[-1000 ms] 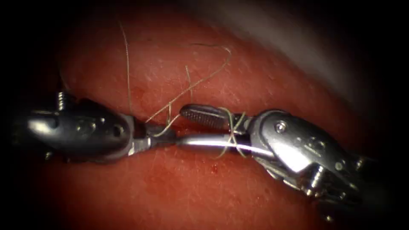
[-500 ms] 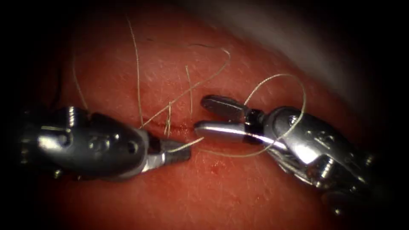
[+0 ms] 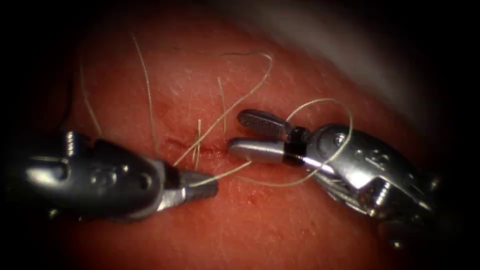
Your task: Wound Closure
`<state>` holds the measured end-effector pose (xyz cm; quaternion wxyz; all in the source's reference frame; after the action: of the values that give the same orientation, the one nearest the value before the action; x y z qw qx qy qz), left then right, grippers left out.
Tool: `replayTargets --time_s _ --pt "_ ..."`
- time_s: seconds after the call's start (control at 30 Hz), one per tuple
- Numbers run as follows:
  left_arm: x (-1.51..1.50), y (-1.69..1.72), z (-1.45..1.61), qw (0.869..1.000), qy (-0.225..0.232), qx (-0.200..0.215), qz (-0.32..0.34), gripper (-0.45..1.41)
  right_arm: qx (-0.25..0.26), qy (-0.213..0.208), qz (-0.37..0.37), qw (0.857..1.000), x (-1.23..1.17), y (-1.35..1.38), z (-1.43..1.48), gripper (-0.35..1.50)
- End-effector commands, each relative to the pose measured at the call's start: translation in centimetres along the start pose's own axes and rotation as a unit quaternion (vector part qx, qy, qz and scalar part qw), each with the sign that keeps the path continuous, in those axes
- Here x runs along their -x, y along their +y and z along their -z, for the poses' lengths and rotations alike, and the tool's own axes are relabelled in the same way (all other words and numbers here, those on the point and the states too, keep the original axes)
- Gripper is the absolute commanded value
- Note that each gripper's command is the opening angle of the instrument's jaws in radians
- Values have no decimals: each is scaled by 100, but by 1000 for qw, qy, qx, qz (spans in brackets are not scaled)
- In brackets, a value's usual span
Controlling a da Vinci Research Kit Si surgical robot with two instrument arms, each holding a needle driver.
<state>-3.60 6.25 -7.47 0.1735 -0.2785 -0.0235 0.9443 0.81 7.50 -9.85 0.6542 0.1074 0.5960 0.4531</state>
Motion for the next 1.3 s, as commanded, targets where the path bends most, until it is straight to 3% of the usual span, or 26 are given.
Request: replayTargets --time_s 0.03,0.17,0.2,0.27,0.33,0.5,0.83,1.1,1.3 --pt "-1 5 -6 1000 0 2 0 -35 5 -15 4 1000 6 4 -9 20" --pt "-13 5 8 1000 2 9 -4 -35 19 -51 27 998 17 4 -11 24" --pt "-15 3 11 1000 2 11 -6 -35 23 -56 28 998 20 3 -13 31" --pt "-22 0 19 1000 3 13 -6 -35 13 -77 34 996 25 -1 -20 74" --pt "-27 -3 25 1000 6 13 -6 -35 -1 -96 38 995 29 -7 -26 93" --pt "-39 -17 35 1000 10 14 -8 -35 -36 -112 45 992 30 -29 -35 111" --pt "-62 -44 32 1000 13 22 -6 -35 -86 -138 56 985 38 -41 -38 116" --pt "-61 -67 -3 999 22 32 -9 -35 -125 -143 73 979 37 -56 -35 106" --pt "-37 -82 -39 999 25 40 -21 -35 -171 -121 76 975 31 -65 -36 96"
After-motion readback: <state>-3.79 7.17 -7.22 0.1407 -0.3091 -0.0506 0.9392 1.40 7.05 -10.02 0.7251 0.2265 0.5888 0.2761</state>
